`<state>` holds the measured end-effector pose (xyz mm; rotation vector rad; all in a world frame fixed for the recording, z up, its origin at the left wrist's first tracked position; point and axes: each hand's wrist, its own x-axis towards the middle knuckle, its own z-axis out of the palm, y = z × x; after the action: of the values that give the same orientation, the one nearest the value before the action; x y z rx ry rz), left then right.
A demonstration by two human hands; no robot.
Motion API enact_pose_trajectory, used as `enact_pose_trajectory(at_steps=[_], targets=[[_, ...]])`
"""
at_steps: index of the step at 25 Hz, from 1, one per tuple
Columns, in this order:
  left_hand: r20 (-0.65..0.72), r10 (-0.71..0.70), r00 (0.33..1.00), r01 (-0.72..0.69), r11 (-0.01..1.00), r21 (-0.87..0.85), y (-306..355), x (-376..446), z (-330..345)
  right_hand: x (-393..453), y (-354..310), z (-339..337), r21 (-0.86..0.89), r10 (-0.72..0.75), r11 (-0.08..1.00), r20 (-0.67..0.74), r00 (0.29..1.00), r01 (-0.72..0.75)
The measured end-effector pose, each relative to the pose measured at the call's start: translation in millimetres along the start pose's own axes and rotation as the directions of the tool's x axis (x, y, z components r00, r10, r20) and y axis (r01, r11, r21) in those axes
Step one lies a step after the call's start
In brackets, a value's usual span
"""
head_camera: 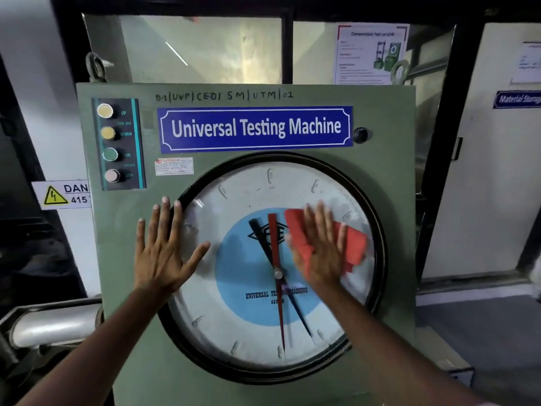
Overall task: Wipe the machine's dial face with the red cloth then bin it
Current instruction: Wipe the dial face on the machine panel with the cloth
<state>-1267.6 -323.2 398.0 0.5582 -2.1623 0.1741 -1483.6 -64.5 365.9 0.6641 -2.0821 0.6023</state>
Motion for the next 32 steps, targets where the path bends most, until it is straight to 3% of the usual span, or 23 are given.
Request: enact_pose_trajectory(at_steps=[3, 6, 8, 11, 13, 16, 22, 24, 28, 32], targets=[[0.004, -0.007, 1.0, 0.007, 1.0, -0.005, 5, 0, -1, 51, -15, -16, 0.077, 0.203, 0.976, -0.022, 0.979, -0.201], [-0.008, -0.017, 1.0, 0.017, 1.0, -0.02, 8, 1, -4, 78, -114, -6, 0.134, 0.018, 0.991, -0.116, 0.993, -0.002], [0.001, -0.01, 1.0, 0.01, 0.999, -0.033, 8, 0, -8, 58, -141, 7, 0.112, -0.164, 0.978, -0.107, 0.981, 0.175], [0.032, 0.01, 0.999, -0.009, 1.0, -0.017, 5, 0, -13, 39, -80, 5, 0.024, -0.327, 0.944, -0.056, 0.943, 0.329], [0.044, 0.019, 0.999, -0.018, 1.0, -0.012, 6, 2, -14, 53, -47, -3, -0.014, -0.237, 0.972, -0.045, 0.971, 0.236], [0.047, 0.013, 0.999, -0.012, 1.0, -0.015, 14, 7, -12, 81, -65, -6, 0.031, -0.083, 0.996, -0.05, 0.995, 0.084], [0.025, -0.049, 0.999, 0.05, 0.997, -0.059, 27, 9, -6, 13, -63, 8, -0.013, -0.292, 0.956, -0.013, 0.956, 0.292], [0.016, -0.042, 0.999, 0.043, 0.998, -0.049, 27, 13, -6, 36, -67, 4, 0.003, -0.288, 0.958, -0.037, 0.957, 0.288], [0.031, -0.018, 0.999, 0.018, 1.0, -0.022, 21, 17, -5, 85, -83, -7, 0.036, -0.142, 0.989, -0.062, 0.988, 0.145], [0.033, -0.015, 0.999, 0.015, 1.0, -0.022, 22, 17, -7, 39, -66, 4, -0.029, -0.219, 0.975, -0.025, 0.975, 0.219]])
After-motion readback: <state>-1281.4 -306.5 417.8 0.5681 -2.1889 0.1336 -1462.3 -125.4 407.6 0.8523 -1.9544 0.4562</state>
